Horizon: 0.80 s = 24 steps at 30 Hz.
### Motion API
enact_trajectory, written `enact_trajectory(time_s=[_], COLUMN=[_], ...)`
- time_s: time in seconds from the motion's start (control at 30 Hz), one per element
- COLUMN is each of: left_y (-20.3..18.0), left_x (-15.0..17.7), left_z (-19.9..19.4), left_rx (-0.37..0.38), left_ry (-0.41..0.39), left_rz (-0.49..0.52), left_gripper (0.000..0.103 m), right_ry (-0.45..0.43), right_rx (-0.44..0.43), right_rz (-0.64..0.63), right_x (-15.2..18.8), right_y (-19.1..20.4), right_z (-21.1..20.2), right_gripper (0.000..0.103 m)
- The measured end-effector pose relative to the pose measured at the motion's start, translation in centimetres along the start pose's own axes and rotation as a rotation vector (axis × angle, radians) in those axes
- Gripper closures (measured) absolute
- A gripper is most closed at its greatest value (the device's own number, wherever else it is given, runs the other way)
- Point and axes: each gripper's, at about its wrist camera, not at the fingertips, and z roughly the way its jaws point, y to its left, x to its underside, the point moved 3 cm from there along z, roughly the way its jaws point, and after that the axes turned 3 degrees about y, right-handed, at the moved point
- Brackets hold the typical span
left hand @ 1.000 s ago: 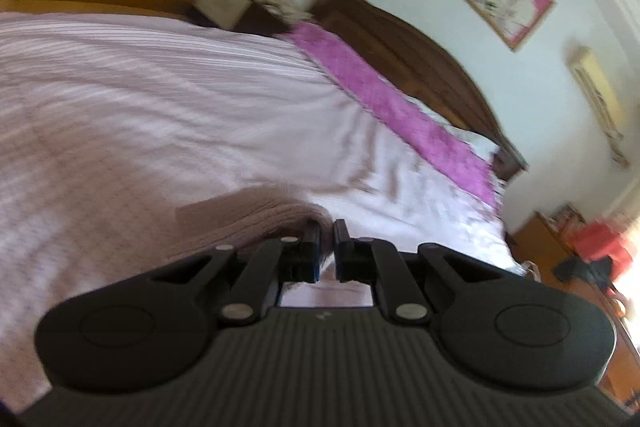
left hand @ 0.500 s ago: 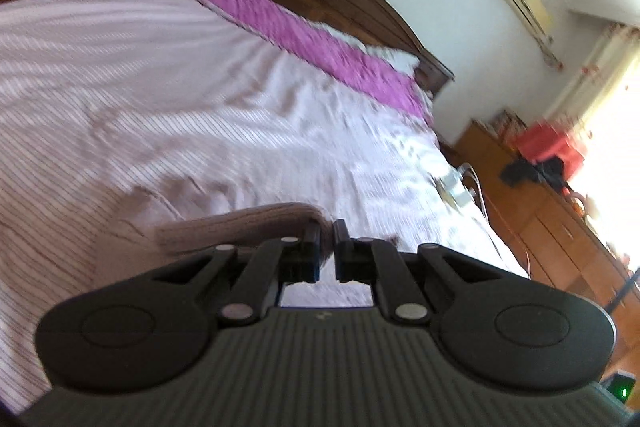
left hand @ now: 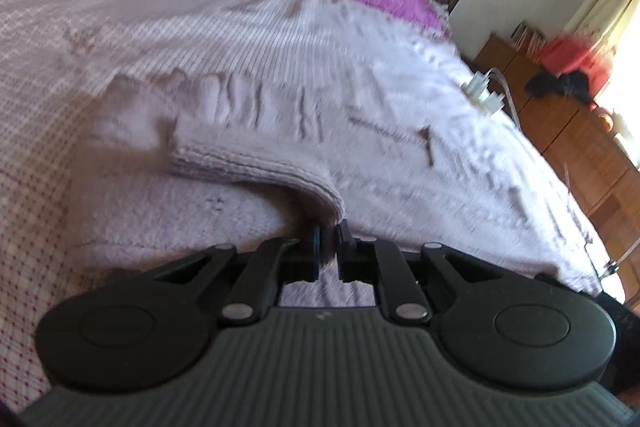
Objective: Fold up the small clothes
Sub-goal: 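Lay the lifted side over the body with the left gripper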
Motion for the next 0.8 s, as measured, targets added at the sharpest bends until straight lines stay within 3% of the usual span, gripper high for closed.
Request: enact_trajectory(time_s=[0.27, 0.8], left_y=[-0.1, 0.8], left_x=[0.4, 0.3], left_z=[0.5, -5.1], left_rx=[-0.031, -0.074], left_ry=[0.036, 0.033], left_rz=[0.024, 0.035], left_gripper=[0.090, 0.087], right_ry=[0.005, 0.084], right_rx=[-0.008, -0.102], right_rz=[-0.007, -0.066], right_x=[-0.2, 0.1], right_y=[0.5, 4.2], right_z=[0.2, 1.7], right_gripper=[0.019, 0.019])
